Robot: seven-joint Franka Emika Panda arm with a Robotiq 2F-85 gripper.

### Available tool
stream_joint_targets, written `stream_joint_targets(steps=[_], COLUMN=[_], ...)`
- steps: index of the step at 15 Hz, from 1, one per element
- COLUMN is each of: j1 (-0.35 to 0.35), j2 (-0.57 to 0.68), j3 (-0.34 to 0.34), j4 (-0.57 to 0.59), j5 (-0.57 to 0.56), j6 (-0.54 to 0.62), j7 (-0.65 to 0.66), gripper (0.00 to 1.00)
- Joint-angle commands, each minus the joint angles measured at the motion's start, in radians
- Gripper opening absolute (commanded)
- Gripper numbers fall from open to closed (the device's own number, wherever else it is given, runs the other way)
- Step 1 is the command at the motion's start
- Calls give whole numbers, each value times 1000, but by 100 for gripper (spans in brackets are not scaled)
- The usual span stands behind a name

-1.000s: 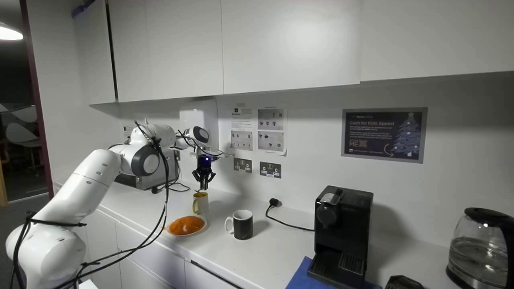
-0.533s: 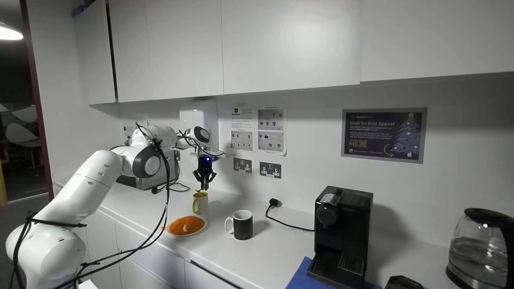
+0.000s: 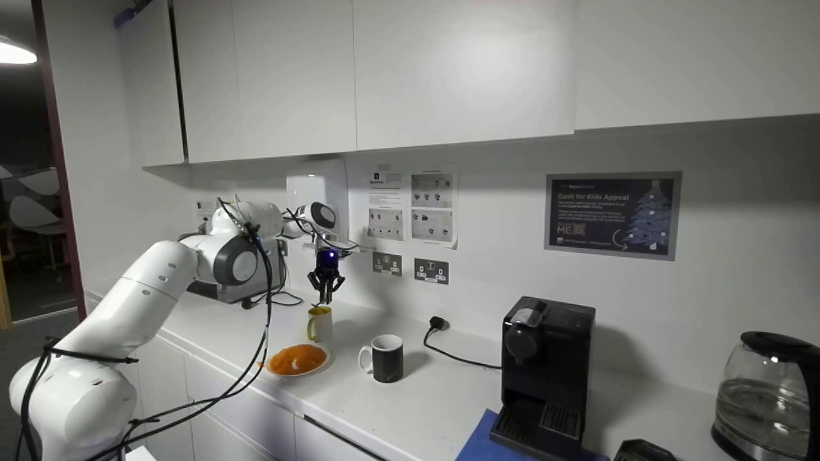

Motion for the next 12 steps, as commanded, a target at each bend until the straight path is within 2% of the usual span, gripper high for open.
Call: stream_joint_targets(steps=[1, 12], j1=[-17, -39], j2=[11, 27], j3=[9, 3], j4=[48, 102], j5=[42, 129], j6=[-57, -102], j7=[-28, 2], gripper=[3, 3])
